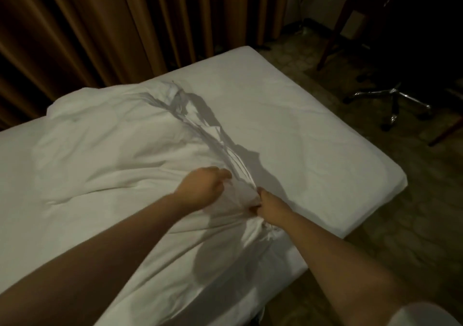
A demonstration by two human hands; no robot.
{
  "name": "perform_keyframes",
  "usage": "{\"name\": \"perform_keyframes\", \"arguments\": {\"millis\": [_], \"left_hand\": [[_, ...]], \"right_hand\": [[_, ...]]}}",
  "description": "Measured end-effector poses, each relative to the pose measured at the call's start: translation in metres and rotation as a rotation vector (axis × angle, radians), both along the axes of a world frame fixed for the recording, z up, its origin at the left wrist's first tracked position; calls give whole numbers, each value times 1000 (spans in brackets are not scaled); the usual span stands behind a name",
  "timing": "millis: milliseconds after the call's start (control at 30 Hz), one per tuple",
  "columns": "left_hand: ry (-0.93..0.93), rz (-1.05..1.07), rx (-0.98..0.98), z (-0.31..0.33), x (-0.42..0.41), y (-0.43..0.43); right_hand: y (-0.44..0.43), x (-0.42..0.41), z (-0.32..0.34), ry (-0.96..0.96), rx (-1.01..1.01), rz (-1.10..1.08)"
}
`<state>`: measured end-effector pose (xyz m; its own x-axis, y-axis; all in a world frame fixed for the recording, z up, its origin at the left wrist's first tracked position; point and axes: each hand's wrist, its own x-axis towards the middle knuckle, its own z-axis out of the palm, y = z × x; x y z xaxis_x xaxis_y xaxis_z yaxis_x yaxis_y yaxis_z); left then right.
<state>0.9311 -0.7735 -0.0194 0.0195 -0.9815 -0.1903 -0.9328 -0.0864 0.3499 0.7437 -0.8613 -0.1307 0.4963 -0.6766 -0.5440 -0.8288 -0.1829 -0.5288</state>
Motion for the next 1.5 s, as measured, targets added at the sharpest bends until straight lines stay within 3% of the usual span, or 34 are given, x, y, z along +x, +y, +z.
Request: {"name": "perform_keyframes", "arguments": {"millis": [133, 233, 367, 500, 600, 767, 867, 1000, 1067, 1133, 1233, 1300, 1433, 1500], "left_hand": [[-278, 103, -334, 14, 43, -7], [-434, 154, -243, -2, 55, 0], [-373, 271, -169, -27, 64, 9], [-329, 318, -57, -50, 73, -8], [-309, 378, -41, -64, 68, -23], [-320, 548, -375, -45, 72, -66], [-420, 592, -577, -40, 86, -84], [-572, 597, -662, -25, 117, -105], [-613, 623, -596, -13, 140, -121], [-585, 718, -409, -2, 168, -141], [-447, 976, 119, -1, 205, -168], [-388, 1008, 404, -20, 219, -175], [-381, 995, 473, -62, 228, -176], [-316, 1049, 423, -72, 241, -175]], "right_hand": [[-1, 17, 36, 186, -154, 81], [0, 59, 77, -75, -277, 157], [2, 124, 102, -355, -264, 236], [-32, 156, 81, -392, -197, 174], [-75, 172, 67, -384, -247, 263], [-154, 223, 60, -337, -134, 378], [-187, 259, 57, -249, -74, 453], [-209, 308, 53, -205, 15, 511], [-217, 333, 48, -179, 51, 489], [-222, 352, 41, -177, 115, 421], [-225, 373, 28, -180, 140, 379], [-230, 390, 18, -194, 148, 355], [-232, 431, 8, -268, 328, 48], [-234, 448, 8, -243, 277, 151]]}}
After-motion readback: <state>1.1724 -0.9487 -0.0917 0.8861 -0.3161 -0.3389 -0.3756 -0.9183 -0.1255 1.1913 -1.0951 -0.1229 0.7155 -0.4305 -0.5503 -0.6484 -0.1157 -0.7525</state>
